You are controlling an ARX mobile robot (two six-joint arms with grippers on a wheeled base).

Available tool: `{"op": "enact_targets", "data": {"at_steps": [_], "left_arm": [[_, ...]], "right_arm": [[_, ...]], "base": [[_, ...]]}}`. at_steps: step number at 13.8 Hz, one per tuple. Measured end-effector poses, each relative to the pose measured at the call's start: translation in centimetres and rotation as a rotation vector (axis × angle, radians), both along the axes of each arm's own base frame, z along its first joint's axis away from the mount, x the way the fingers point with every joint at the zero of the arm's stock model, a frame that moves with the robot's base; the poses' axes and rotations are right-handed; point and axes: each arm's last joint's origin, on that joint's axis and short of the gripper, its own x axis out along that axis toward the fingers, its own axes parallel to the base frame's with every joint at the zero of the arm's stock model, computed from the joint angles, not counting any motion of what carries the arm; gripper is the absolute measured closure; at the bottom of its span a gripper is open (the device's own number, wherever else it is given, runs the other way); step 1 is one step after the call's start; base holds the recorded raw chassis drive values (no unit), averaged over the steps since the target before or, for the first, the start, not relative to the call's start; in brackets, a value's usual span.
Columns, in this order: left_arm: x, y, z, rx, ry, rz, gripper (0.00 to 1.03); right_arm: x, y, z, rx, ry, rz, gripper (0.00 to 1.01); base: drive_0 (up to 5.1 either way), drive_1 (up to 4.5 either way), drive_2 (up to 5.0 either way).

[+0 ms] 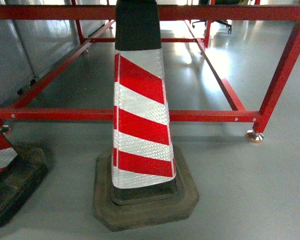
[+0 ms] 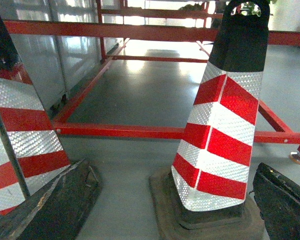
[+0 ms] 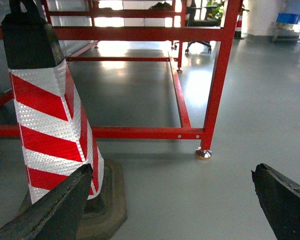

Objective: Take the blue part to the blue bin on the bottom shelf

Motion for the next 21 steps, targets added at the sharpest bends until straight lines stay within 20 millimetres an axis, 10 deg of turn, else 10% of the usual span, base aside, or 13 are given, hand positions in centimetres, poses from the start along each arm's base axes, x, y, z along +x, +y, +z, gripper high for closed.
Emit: {"op": "enact_targets", "data": {"at_steps": [21], "left_arm": [[0.00,0.00,-0.02,0.001,0.002,0.002,0.05]], "right_arm": [[0.00,0.00,-0.01,0.000,0.001,0.000,0.03]], "base": [[0.0,0.00,0.0]]}}
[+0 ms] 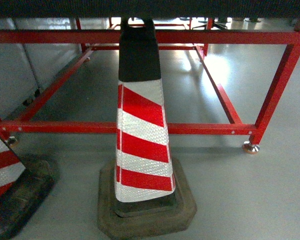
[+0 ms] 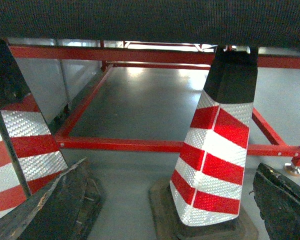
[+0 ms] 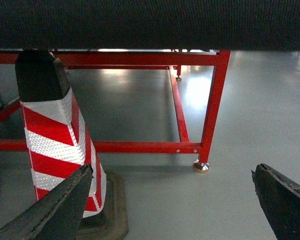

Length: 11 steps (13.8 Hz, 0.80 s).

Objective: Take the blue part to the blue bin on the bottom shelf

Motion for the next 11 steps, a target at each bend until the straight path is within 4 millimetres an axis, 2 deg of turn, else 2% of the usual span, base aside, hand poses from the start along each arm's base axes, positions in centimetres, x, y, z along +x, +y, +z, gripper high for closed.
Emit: {"op": "enact_targets", "data": {"at_steps": [11], "left_arm": [[0.00,0.00,0.01,-0.001,-0.001,-0.001,0.05]], "right_arm": [[0.00,0.00,0.01,0.000,-0.001,0.000,0.03]], "base": [[0.0,0.00,0.0]]}}
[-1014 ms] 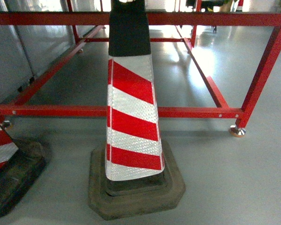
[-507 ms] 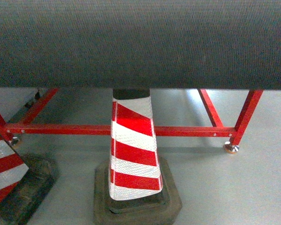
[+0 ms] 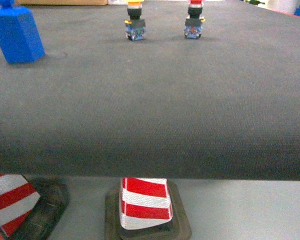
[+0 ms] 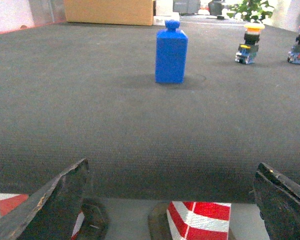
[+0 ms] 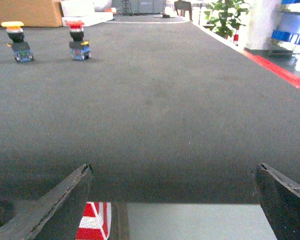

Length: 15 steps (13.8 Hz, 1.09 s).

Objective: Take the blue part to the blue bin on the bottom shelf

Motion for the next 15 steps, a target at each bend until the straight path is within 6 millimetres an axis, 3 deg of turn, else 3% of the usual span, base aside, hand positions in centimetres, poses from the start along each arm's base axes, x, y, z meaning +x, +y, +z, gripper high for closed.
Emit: {"op": "enact_targets", "data": {"at_steps": [15], "left_arm": [[0.00,0.00,0.02,0.000,-0.001,-0.001,0.05]], "right_arm": [[0.00,0.00,0.00,0.000,0.000,-0.001,0.03]], "base": [[0.0,0.00,0.0]]}}
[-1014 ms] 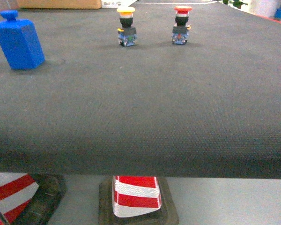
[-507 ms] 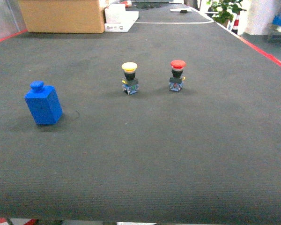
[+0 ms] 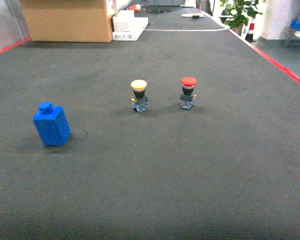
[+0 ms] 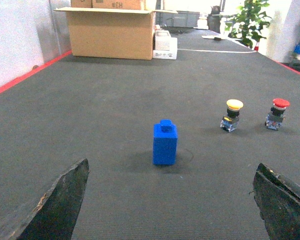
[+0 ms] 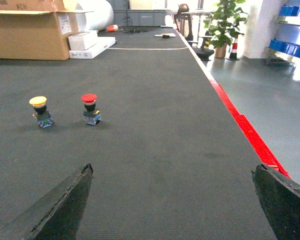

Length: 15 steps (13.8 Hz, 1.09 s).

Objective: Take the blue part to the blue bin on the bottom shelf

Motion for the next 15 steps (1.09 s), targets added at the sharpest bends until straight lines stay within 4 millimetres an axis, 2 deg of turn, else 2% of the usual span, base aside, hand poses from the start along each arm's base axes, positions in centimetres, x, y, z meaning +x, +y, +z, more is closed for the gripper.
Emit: {"op": "enact_targets", "data": {"at_steps": [3,4,5,6,8,9,10,12,15], "left_arm": [[0.0,0.0,0.0,0.000,0.000,0.000,0.05],[0.0,0.0,-0.2,-0.012,0.051,0.008,0.05],[0.3,-0.4,0.3,-0.092,0.348,0.080,0.05],[2.0,-1.2,1.8,-0.108,0.408,0.108,0.05],[6.5,-2.6,4.7,-0.111,0.324,0.008,0.05],[9.2,-2.9,5.3,-0.087,0.302,-0.006,0.05],[12.5,-3.1,4.6,-0.063,0.323,-0.003,0.05],[17.4,-2.7,2.1,-0.064,0.417,0.013,0.05],[21.9,-2.2,-1.0,-0.057,0.506,0.012,0.05]], "right_arm": [[0.0,0.0,0.0,0.000,0.000,0.000,0.03],[0.0,0.0,0.0,0.000,0.000,0.000,0.03],[0.0,0.0,0.0,0.000,0.000,-0.001,0.03],[0.0,0.0,0.0,0.000,-0.001,0.001,0.03],[0.0,0.0,0.0,0.000,0.000,0.000,0.03],[0.0,0.0,0.0,0.000,0.000,0.000,0.03],[0.0,0.0,0.0,0.000,-0.001,0.000,0.03],[0.0,0.0,0.0,0.000,0.000,0.000,0.03],[0.0,0.0,0.0,0.000,0.000,0.000,0.03]], "base": [[0.0,0.00,0.0],[0.0,0.00,0.0],[0.0,0.00,0.0],[0.0,0.00,0.0],[0.0,0.00,0.0],[0.0,0.00,0.0],[0.0,0.00,0.0],[0.0,0.00,0.0],[0.0,0.00,0.0]]}}
